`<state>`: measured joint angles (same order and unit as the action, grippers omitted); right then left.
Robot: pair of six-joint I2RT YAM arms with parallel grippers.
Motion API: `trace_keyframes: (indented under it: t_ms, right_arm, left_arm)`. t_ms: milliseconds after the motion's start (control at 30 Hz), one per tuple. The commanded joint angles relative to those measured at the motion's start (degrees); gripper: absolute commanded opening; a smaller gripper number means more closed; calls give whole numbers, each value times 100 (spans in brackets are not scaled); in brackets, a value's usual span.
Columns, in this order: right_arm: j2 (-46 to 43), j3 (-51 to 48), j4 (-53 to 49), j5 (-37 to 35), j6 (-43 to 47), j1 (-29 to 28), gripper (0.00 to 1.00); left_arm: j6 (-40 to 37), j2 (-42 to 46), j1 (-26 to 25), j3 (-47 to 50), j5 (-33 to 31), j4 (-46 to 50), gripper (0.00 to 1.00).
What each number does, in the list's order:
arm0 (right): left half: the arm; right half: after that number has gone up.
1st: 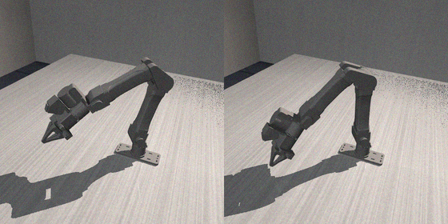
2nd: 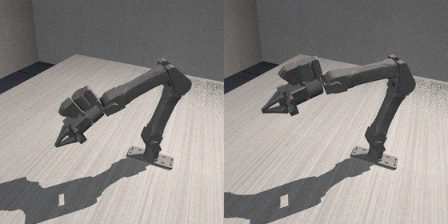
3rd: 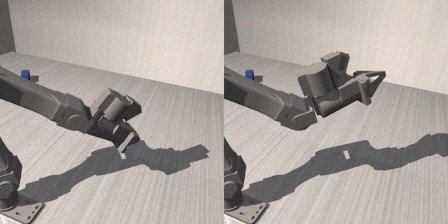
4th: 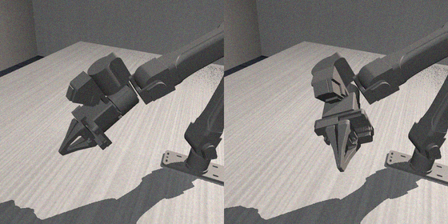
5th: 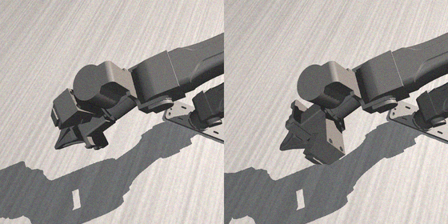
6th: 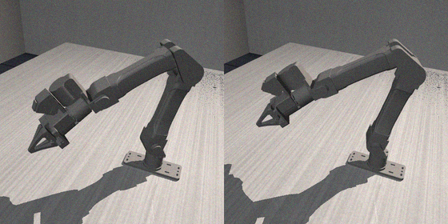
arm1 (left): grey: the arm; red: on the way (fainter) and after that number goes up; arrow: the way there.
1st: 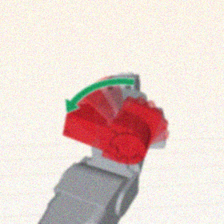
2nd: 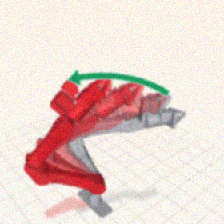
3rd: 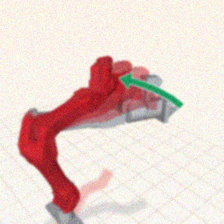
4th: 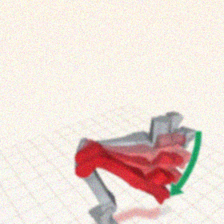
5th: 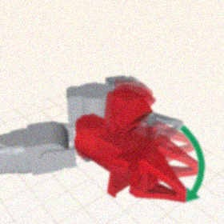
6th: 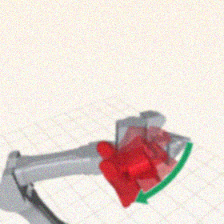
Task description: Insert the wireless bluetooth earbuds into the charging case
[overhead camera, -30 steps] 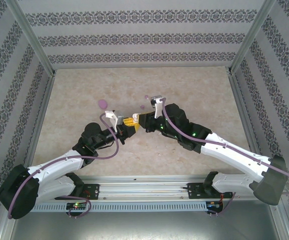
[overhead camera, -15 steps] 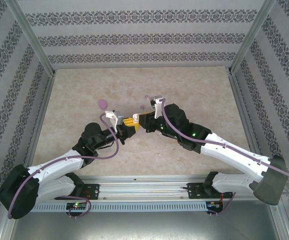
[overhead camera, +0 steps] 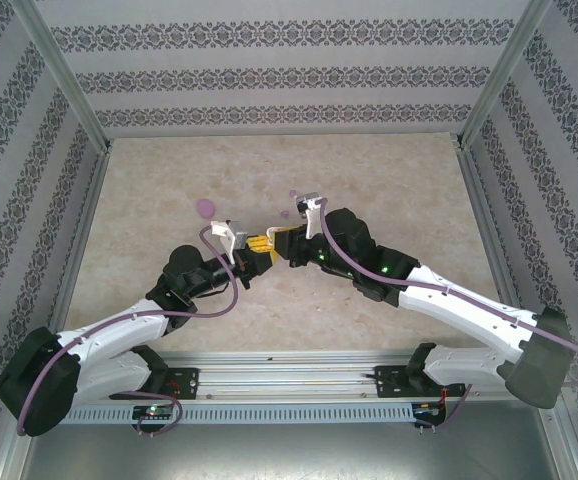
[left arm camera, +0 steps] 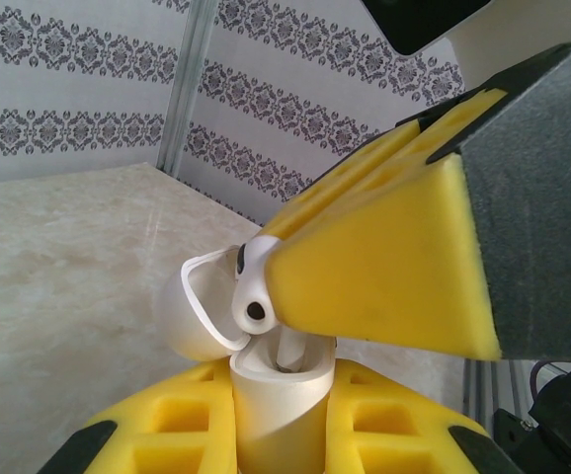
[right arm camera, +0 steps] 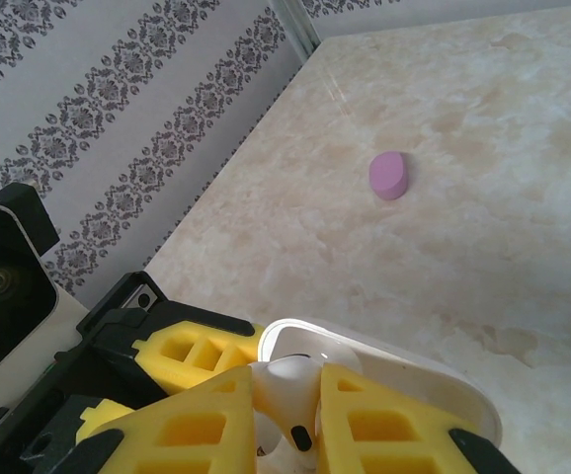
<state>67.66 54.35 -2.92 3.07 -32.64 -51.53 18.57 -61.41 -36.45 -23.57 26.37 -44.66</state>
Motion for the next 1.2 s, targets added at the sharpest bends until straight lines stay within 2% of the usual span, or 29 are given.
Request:
trace_keyframes:
  t_ms: [0, 767, 1000, 1167]
  right_arm:
    - [-13, -78, -323, 135, 91, -50, 18]
    - [-121, 416, -1264, 174, 485, 29, 17]
    - [-206, 476, -1360, 233, 536, 55, 17]
    - [-269, 463, -1378, 214, 524, 73, 17]
  left_arm:
    - [95, 117, -82, -120, 70, -704, 0]
    - [-21, 121, -82, -103, 343, -794, 0]
    - [117, -45, -84, 11, 512, -1371, 0]
    - [113, -30, -82, 2, 569, -1348, 0]
